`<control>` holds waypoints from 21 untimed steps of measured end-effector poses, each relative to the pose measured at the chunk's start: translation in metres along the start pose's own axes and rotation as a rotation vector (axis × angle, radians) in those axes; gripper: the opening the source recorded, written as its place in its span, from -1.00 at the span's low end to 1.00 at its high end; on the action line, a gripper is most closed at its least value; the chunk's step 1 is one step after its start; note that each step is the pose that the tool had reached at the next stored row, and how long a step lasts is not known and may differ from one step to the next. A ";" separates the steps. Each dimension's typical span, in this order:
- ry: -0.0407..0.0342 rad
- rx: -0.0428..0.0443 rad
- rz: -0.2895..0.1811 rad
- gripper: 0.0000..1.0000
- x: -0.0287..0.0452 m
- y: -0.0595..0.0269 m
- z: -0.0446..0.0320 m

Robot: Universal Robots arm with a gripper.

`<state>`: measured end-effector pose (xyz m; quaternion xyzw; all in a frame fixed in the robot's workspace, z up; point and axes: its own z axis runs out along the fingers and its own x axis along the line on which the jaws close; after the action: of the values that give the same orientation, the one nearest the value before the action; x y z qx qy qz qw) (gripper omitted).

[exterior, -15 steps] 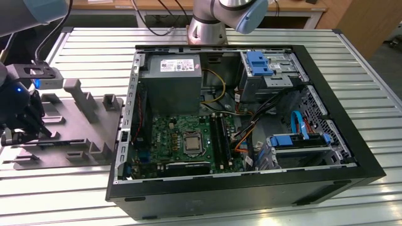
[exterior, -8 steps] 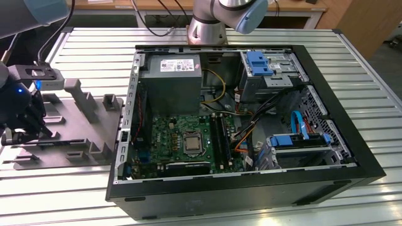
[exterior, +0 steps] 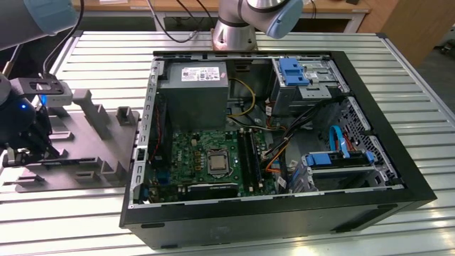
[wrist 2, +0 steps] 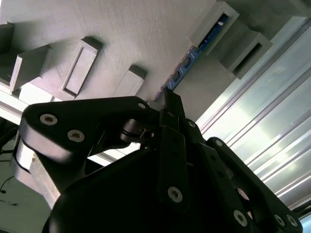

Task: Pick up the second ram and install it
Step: 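Pick up the second ram and move it above second insertion slot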

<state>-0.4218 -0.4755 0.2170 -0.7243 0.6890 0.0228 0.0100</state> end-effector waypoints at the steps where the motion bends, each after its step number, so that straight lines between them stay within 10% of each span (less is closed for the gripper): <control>1: 0.0001 0.0000 0.000 -0.80 0.0000 0.0000 0.0000; 21: 0.0001 0.0000 0.000 -0.54 0.0012 0.0000 0.0004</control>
<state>-0.4218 -0.4766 0.2166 -0.7243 0.6891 0.0227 0.0100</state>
